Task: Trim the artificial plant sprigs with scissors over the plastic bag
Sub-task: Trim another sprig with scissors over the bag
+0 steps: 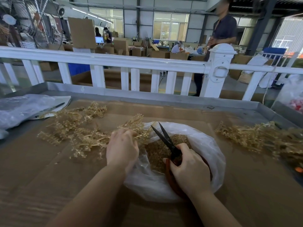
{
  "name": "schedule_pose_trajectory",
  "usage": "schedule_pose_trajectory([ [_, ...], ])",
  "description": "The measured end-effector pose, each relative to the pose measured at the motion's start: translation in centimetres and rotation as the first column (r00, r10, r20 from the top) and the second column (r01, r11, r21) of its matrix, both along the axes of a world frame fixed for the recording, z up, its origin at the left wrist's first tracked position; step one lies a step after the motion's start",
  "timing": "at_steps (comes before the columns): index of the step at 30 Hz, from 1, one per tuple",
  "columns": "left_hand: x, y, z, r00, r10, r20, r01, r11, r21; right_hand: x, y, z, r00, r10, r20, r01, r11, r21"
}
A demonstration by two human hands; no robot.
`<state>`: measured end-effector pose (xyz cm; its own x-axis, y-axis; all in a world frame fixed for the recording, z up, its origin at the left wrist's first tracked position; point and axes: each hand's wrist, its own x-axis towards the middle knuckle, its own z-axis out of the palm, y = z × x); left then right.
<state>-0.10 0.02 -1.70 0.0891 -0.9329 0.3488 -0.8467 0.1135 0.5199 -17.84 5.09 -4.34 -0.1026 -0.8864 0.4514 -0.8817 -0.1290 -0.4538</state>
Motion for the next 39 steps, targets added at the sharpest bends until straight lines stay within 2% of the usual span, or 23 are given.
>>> schedule_pose_trajectory([
  [3, -0.8, -0.4, -0.4, 0.997, -0.049, 0.053, 0.045, 0.996, 0.075, -0.1, -0.1, -0.1, 1.0, 0.004, 0.009, -0.003, 1.0, -0.007],
  [7, -0.8, -0.8, -0.7, 0.992, -0.034, 0.118, 0.019, 0.992, 0.124, -0.1, -0.2, -0.2, 1.0, 0.012, 0.006, -0.012, 1.0, -0.008],
  [16, -0.6, -0.8, -0.9, 0.996, -0.046, -0.077, 0.06, 0.979, 0.197, -0.1, -0.1, -0.3, 1.0, 0.011, 0.005, -0.011, 1.0, 0.001],
  [22, -0.4, -1.1, -0.4, 0.987, -0.028, -0.16, 0.049, 0.991, 0.126, -0.2, 0.0, -0.2, 1.0, 0.005, 0.0, -0.005, 1.0, 0.011],
  [28, -0.5, -1.1, -0.1, 0.999, -0.032, -0.021, 0.034, 0.99, 0.137, -0.2, 0.1, -0.2, 1.0, 0.009, 0.001, -0.009, 1.0, 0.025],
  [35, 0.0, -1.6, 0.5, 0.993, -0.009, -0.116, 0.02, 0.995, 0.095, -0.3, 0.1, -0.1, 1.0, 0.022, 0.009, -0.022, 1.0, 0.023],
  [39, 0.1, -1.8, 0.3, 0.999, -0.042, -0.025, 0.045, 0.989, 0.143, -0.4, 0.2, -0.2, 1.0, 0.025, 0.011, -0.025, 0.999, 0.021],
])
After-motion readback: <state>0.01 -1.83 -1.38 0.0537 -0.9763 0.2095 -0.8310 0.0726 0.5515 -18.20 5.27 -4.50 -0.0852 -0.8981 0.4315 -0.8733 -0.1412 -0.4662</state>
